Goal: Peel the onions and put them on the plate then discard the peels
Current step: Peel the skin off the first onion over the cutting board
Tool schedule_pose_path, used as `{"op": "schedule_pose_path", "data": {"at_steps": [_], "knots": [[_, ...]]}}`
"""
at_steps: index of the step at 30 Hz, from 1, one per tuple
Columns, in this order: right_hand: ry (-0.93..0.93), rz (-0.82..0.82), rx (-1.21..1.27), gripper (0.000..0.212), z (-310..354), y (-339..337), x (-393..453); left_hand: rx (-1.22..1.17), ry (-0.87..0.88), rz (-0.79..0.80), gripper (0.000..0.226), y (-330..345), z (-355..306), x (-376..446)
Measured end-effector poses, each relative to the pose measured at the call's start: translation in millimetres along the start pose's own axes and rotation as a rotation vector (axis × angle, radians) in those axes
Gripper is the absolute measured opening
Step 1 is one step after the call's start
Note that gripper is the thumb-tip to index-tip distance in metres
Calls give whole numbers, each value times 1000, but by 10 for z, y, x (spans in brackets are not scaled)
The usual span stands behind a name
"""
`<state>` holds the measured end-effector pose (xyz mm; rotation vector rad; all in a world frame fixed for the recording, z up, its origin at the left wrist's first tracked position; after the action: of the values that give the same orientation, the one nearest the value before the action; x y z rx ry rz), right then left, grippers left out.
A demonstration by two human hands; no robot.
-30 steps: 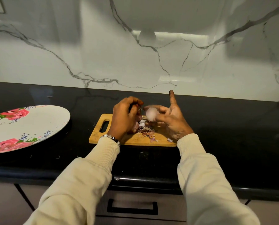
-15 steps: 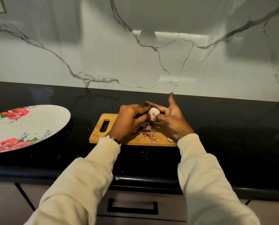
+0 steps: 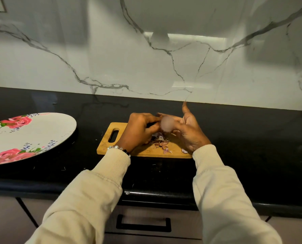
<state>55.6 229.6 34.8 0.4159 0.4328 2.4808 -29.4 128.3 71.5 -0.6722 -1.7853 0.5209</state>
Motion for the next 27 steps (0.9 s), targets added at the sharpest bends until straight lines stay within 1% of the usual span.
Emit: {"op": "schedule_pose_path", "data": {"at_steps": [3,9,15,18,21,27], "knots": [[-1,-16,16,100,6,-23,-4,-10,13,15,24,19,-9,9],[29,-3,-16,99,-17,1,-9,-34,-7,-8,24,4,22,6],[32,2,-48,96,-7,42,-16,68,41,-28,27,-5,-72,-37],[38,14,-26,95,-17,54,-13,114,68,-76,22,-20,-112,-41],[41,23,-14,98,-49,63,-11,106,-6,-106,17,-44,-23,-17],[8,13,34,104,-25,15,21,-51,-118,-148,20,-90,94,3]]}}
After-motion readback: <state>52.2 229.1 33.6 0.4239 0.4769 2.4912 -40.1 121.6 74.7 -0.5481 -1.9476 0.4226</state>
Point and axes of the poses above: each hand's wrist, its own x-axis towards the middle knuckle, its own y-axis out of the palm, z = x × y, the point moved 9 cm from there along x, towards the middle knuckle, and after that the axes turned 14 degrees about x, right-handed, at the moved point
